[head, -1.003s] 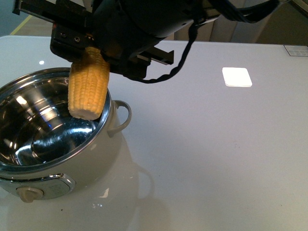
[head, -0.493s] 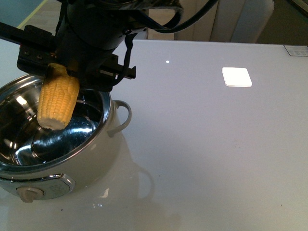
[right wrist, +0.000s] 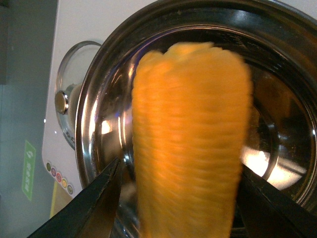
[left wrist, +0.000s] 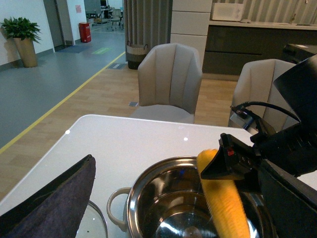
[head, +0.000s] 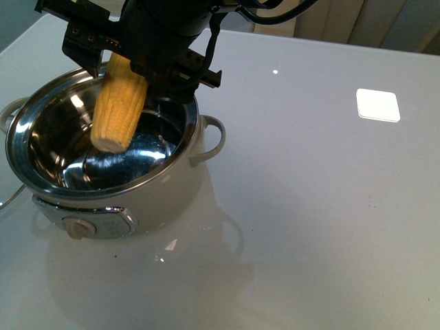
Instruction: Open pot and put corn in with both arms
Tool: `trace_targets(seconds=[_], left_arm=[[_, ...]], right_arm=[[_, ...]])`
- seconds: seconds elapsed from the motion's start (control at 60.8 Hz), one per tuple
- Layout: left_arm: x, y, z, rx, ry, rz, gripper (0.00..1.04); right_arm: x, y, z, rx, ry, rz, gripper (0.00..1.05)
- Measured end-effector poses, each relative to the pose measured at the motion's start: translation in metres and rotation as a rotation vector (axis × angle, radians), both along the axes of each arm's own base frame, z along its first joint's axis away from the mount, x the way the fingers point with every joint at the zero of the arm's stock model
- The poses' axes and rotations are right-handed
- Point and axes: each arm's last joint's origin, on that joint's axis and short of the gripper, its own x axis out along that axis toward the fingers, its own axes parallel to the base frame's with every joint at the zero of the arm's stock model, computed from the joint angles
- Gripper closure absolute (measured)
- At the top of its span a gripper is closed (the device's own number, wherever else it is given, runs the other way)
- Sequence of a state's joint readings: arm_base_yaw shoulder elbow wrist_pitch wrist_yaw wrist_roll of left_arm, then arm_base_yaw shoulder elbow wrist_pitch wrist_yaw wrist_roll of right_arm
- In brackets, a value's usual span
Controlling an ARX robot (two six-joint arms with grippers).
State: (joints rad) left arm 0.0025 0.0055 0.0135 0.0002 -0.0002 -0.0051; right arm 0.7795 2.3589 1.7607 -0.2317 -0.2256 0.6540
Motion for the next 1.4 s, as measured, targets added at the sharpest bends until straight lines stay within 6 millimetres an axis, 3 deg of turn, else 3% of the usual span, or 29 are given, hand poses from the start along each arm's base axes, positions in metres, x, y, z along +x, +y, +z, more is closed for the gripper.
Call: trace_targets(seconds=[0.082,0.181,0.378,0.493,0.576,0.641,0.789,0.97,1.069,1.25,1.398], left_arm=[[0.000,0.000,0.000,0.000,0.000,0.000,0.07],[0.000,0.000,0.000,0.000,0.000,0.000,0.07],[0.000,0.000,0.000,0.000,0.000,0.000,0.07],[0.000,0.000,0.000,0.000,0.000,0.000,0.07],[0.000,0.000,0.000,0.000,0.000,0.000,0.07],[0.000,0.000,0.000,0.000,0.000,0.000,0.07],[0.000,0.000,0.000,0.000,0.000,0.000,0.07],[0.000,0.000,0.000,0.000,0.000,0.000,0.07],[0.000,0.000,0.000,0.000,0.000,0.000,0.07],[0.000,0.000,0.000,0.000,0.000,0.000,0.07],[0.000,0.000,0.000,0.000,0.000,0.000,0.07]], right_arm=[[0.000,0.000,-0.002,0.000,0.005,-0.004,0.35],[0.001,0.000,-0.002,0.007,0.007,-0.009,0.21],[-0.002,-0.013,-0.006,0.030,0.019,-0.043,0.22],[0.000,-0.032,0.007,0.080,0.004,-0.085,0.22],[0.002,-0.059,0.033,0.150,-0.036,-0.134,0.22],[0.002,-0.094,0.061,0.214,-0.102,-0.188,0.20],[-0.013,-0.148,0.084,0.180,-0.217,-0.275,0.15],[-0.054,-0.220,0.083,0.028,-0.336,-0.330,0.14],[-0.080,-0.255,0.079,-0.033,-0.368,-0.362,0.08],[-0.140,-0.319,0.057,-0.166,-0.372,-0.442,0.09],[-0.160,-0.335,0.055,-0.253,-0.400,-0.448,0.09]])
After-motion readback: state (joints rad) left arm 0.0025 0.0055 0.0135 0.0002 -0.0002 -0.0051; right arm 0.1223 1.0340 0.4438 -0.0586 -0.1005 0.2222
